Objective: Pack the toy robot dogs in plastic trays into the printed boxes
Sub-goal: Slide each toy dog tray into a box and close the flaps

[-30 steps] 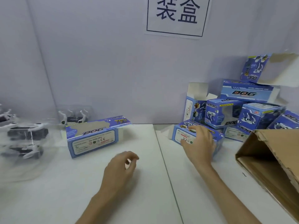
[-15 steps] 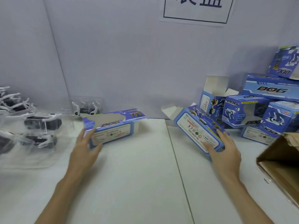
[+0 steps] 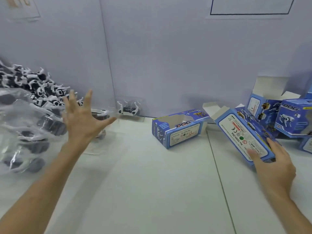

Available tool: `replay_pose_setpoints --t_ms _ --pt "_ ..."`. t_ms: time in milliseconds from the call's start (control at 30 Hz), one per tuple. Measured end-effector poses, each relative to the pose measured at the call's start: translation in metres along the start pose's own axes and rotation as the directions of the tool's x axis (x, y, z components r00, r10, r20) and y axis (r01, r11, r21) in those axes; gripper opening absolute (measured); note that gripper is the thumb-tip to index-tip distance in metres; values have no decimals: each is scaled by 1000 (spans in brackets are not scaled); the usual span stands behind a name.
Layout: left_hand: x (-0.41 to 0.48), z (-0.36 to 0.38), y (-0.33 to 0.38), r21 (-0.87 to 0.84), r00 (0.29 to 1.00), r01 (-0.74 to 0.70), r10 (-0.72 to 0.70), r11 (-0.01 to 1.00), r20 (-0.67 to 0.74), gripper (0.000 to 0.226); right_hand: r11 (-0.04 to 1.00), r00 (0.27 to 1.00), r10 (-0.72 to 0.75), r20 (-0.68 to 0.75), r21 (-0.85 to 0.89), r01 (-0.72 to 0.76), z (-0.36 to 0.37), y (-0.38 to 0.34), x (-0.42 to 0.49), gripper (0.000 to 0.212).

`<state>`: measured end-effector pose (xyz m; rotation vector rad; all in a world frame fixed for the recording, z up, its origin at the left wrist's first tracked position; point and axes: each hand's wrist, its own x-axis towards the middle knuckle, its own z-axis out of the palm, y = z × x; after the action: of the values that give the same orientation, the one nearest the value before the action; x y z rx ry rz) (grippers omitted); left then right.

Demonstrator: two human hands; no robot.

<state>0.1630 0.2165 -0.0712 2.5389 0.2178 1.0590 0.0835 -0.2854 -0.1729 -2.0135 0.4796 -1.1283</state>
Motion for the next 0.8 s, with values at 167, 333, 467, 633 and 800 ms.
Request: replay_pose_setpoints --t_ms 167,333,467,633,800 --pt "44 4 -26 255 837 -37 -109 966 536 111 1000 1000 -8 8 16 8 1 2 -3 69" --pt "14 33 -8 156 938 -44 -13 987 347 64 999 1000 12 -13 49 -11 -1 7 5 69" --pt "-19 43 40 -29 935 -104 108 994 338 27 998 1000 31 -4 51 -31 1 8 5 71" --pt "-57 43 104 -171 897 -191 243 967 369 21 997 999 53 12 48 -53 0 8 5 71" --pt "-93 27 149 -210 885 -282 338 936 319 37 994 996 90 4 61 -90 -4 4 6 70"
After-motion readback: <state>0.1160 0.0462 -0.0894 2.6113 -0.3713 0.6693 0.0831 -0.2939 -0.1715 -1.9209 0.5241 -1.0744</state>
